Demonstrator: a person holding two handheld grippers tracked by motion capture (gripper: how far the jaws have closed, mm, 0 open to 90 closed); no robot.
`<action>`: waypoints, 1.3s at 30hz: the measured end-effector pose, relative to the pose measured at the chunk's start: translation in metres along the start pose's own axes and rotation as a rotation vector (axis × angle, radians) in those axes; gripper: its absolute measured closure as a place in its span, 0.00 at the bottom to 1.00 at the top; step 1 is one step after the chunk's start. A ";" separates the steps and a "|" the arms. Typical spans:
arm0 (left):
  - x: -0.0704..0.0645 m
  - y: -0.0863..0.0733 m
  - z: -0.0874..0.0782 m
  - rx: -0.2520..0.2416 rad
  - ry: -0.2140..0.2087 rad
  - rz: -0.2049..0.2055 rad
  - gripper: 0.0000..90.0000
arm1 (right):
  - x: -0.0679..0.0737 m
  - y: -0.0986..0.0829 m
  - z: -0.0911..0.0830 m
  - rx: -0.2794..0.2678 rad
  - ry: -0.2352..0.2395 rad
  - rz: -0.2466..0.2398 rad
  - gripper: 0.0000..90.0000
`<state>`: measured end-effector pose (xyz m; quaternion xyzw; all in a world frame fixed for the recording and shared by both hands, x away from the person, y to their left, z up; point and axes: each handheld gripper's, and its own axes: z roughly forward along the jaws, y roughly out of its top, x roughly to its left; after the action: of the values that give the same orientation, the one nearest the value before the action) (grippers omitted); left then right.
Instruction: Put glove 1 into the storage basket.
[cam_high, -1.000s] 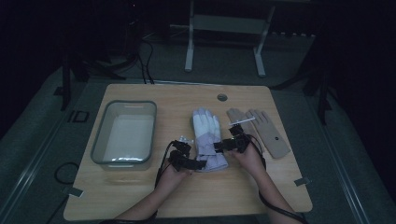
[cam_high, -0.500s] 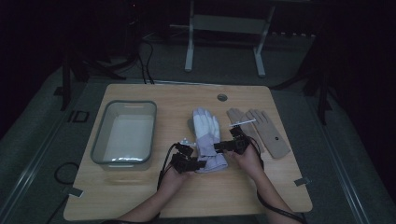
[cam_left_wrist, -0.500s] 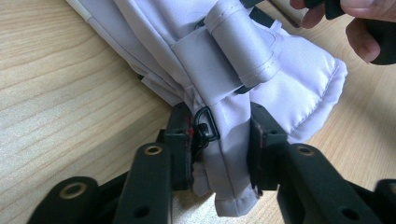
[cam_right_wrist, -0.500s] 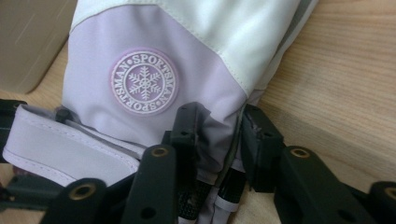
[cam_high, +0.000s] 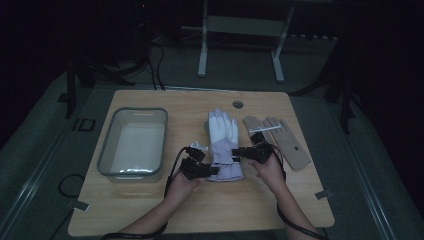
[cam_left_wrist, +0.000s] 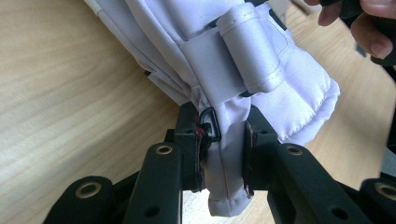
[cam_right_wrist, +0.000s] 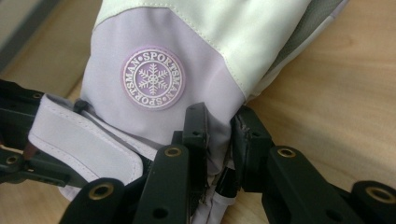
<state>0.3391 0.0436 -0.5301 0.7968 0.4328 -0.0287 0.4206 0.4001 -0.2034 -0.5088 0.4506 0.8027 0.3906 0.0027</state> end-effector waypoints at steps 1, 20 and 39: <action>0.000 0.003 -0.004 -0.004 -0.003 0.005 0.81 | 0.002 0.001 -0.002 -0.012 0.000 -0.002 0.85; 0.005 0.031 -0.060 -0.024 0.005 0.107 0.81 | 0.037 0.040 -0.021 -0.102 0.031 -0.068 0.85; 0.031 0.036 -0.126 -0.053 0.057 0.108 0.81 | 0.091 0.087 -0.003 -0.130 0.049 -0.162 0.85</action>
<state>0.3443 0.1423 -0.4385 0.8081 0.4016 0.0280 0.4300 0.4077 -0.1138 -0.4198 0.3735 0.8093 0.4513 0.0439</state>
